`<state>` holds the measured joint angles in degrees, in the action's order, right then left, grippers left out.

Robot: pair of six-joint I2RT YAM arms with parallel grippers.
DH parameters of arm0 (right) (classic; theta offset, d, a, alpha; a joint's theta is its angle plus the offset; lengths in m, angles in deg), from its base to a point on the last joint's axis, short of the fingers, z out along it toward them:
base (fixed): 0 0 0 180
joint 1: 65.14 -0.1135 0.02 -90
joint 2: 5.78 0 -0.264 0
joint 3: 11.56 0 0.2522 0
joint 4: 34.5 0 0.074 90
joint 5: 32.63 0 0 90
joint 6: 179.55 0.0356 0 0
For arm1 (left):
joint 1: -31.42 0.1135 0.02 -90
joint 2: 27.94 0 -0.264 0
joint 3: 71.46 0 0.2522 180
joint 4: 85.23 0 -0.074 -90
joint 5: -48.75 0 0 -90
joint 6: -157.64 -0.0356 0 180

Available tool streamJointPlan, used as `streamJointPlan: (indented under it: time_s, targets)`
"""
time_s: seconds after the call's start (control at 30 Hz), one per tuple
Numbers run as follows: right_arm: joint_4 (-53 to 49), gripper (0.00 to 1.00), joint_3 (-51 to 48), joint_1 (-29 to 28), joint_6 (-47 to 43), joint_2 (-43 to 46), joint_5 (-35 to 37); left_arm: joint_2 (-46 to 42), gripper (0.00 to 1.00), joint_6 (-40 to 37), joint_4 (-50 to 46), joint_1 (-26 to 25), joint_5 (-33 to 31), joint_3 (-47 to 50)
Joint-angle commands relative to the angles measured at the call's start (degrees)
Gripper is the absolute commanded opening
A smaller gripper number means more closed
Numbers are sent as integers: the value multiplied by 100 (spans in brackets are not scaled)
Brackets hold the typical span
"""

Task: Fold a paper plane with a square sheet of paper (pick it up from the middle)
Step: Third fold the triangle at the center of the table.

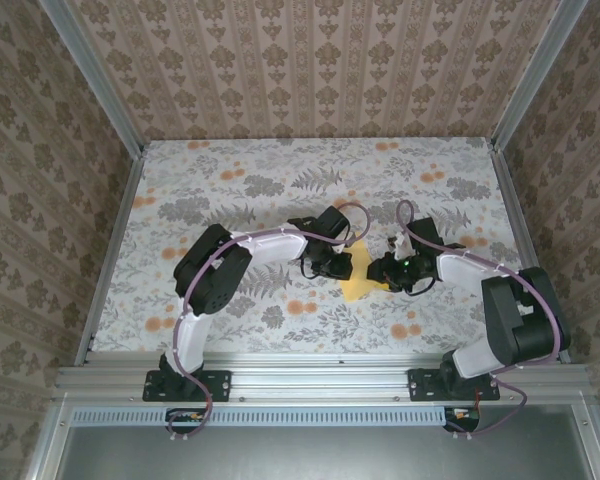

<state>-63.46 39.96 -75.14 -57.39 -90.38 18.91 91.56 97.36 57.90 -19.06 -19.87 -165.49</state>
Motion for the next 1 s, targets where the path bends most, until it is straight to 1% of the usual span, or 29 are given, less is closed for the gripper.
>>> streamJointPlan:
  time_s: [0.0, 0.13, 0.27, 0.47, 0.67, 0.97]
  targets:
    - [102, 26, -40, 34, 103, 124, -253, 135, 14, -148, -321, 57, -210, 249]
    - [306, 18, -25, 29, 219, 26, -393, 134, 14, -144, -290, 62, -164, 244]
    - [503, 13, 17, 4, 354, -80, -500, 135, 14, -135, -268, 64, -126, 231]
    - [771, 10, 165, -125, 507, -368, -566, 126, 14, -118, -203, 82, -42, 222]
    - [1017, 10, 328, -248, 648, -683, -576, 106, 14, -97, -147, 100, 48, 231]
    - [1048, 9, 573, -291, 671, -1100, -393, 40, 14, -28, -36, 148, 237, 261]
